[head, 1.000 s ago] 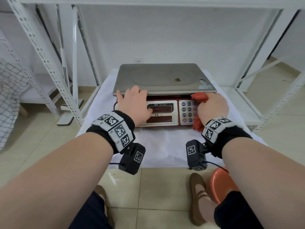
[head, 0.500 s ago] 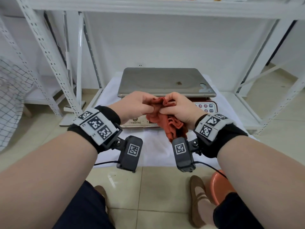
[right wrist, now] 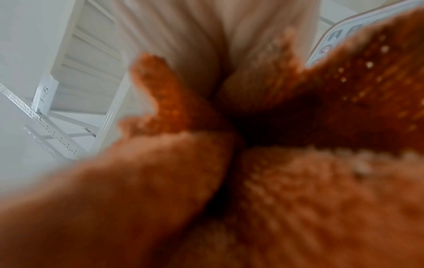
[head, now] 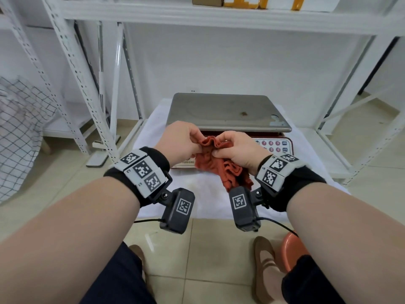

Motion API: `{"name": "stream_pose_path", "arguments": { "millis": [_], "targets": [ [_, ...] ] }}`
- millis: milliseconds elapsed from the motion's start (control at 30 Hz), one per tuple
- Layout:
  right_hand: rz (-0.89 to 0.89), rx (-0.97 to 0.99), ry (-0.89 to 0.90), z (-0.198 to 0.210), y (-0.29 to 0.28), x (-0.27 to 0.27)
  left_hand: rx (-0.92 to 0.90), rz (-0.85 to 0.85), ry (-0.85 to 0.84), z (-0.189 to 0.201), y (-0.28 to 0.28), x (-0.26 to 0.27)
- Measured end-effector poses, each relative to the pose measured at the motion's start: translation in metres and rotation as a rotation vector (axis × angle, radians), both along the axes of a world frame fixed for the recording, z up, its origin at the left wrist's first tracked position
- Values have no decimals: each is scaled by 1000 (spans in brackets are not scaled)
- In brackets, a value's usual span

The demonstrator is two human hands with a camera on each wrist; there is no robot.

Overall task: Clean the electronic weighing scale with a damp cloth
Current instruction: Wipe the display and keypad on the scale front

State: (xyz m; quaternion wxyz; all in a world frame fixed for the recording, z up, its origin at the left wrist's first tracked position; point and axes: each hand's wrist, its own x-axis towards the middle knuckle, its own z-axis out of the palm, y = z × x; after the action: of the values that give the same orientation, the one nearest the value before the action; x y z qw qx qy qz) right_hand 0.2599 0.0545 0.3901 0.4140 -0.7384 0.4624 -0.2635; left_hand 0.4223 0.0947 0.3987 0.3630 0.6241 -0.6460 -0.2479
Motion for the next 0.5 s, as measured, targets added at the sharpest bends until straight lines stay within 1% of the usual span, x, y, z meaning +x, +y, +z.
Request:
{"name": "stream_pose_path", "arguments": {
  "millis": [133,200,267,333,367,433,500],
  "targets": [
    [-85,-56,-6,1,-7,-13,-66,5,-127,1,-16,-13],
    [-152,-97,21,1,-12,-23,-83,-11,-203,1,-26,-22],
    [-282,-156,66,-1,-20,-37,-91,-30,-246,3,-34,-28],
    [-440,-205,67,-4,-27,-53,-84,-29,-316,4,-41,-30],
    [-509,-231,71,-5,-31,-61,-81,-18,-375,3,-44,-29],
    [-661,-307,141,-5,-35,-76,-60,30,-501,1,-51,-29],
    [-808,-375,193,-6,-41,-87,-2,80,-625,-2,-58,-28]
  ]
}}
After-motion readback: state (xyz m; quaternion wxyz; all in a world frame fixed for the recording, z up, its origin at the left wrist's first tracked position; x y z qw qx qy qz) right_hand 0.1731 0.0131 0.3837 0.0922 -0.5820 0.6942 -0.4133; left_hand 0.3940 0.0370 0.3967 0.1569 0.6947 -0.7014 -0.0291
